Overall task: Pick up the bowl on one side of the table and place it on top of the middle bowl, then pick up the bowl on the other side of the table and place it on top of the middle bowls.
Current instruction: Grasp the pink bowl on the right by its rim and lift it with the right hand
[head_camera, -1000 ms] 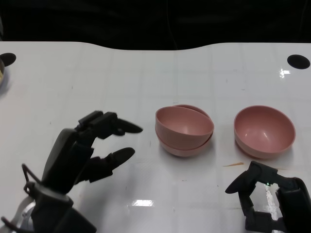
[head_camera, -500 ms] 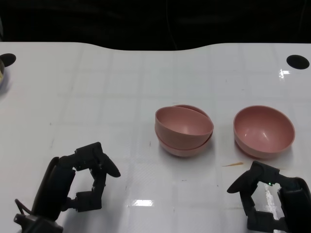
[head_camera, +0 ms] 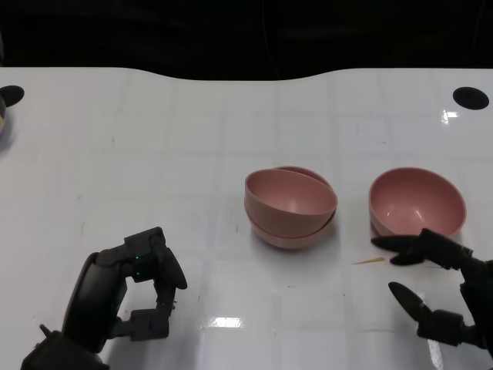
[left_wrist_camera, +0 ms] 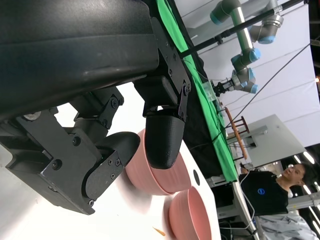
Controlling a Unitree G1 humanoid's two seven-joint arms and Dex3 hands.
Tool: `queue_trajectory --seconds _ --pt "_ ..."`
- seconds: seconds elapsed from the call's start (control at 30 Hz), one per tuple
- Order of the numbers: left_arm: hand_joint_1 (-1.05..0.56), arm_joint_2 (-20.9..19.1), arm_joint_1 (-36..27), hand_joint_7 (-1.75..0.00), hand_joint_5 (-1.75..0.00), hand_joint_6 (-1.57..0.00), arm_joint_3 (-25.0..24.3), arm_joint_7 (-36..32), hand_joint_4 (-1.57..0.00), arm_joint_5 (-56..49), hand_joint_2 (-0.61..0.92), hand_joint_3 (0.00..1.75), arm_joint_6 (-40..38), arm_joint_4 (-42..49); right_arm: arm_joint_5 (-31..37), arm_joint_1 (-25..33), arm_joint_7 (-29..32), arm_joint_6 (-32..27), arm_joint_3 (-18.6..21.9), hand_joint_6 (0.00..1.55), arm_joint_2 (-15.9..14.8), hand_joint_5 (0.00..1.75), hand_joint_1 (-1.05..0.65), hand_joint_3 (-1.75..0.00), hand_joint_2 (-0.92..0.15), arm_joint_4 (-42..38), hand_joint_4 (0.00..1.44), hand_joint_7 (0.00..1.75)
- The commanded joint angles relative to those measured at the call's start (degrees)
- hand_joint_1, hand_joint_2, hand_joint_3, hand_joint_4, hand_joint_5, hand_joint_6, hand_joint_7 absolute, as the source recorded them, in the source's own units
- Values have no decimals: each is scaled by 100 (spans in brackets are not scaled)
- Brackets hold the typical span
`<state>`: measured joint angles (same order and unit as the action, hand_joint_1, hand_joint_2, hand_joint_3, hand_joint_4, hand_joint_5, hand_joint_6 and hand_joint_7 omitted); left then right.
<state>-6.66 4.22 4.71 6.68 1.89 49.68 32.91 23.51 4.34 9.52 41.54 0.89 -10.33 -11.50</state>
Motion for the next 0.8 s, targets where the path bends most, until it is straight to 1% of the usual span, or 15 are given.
queue_trajectory --seconds 0.03,0.1,0.17,0.27,0.43,0.5,0.6,0.7,0.8 --pt "-7 -25 1 -161 -175 -82 -102 -16 -93 -145 33 150 -57 -15 365 28 95 -640 179 39 -185 68 -28 -11 -82 488 26 17" --pt "-5 -12 13 -162 -175 -82 -127 15 -93 -173 32 153 -46 5 640 30 96 -1042 181 36 -231 67 -35 -6 -84 724 23 14" --pt "-2 4 36 -161 -175 -82 -142 75 -94 -144 31 155 -2 66 982 9 73 -1481 148 34 -293 66 -39 -2 -82 964 18 11" --pt "-1 33 50 -160 -175 -83 -158 174 -95 -61 31 156 12 116 1402 -44 100 -1913 48 33 -390 66 -39 0 -80 1144 16 10" --pt "-1 20 82 -160 -175 -84 -191 89 -95 -306 29 159 74 196 2273 -345 202 -2626 -247 34 -605 65 -40 0 -78 1115 14 10" --pt "-1 26 83 -160 -175 -84 -206 90 -95 -334 28 160 92 211 2714 -498 204 -2966 -444 36 -712 65 -43 0 -78 1032 17 10" --pt "-1 40 81 -159 -175 -84 -227 122 -95 -340 28 161 101 218 3144 -747 323 -3329 -740 40 -808 56 -46 0 -76 767 27 8" --pt "0 39 83 -158 -175 -84 -235 113 -94 -392 28 161 116 234 3379 -1078 419 -3612 -1034 44 -835 48 -46 0 -75 334 34 6" --pt "-1 21 75 -158 -174 -85 -241 54 -93 -519 28 158 121 225 3464 -1433 475 -3845 -1293 47 -821 41 -47 0 -75 -167 39 5"
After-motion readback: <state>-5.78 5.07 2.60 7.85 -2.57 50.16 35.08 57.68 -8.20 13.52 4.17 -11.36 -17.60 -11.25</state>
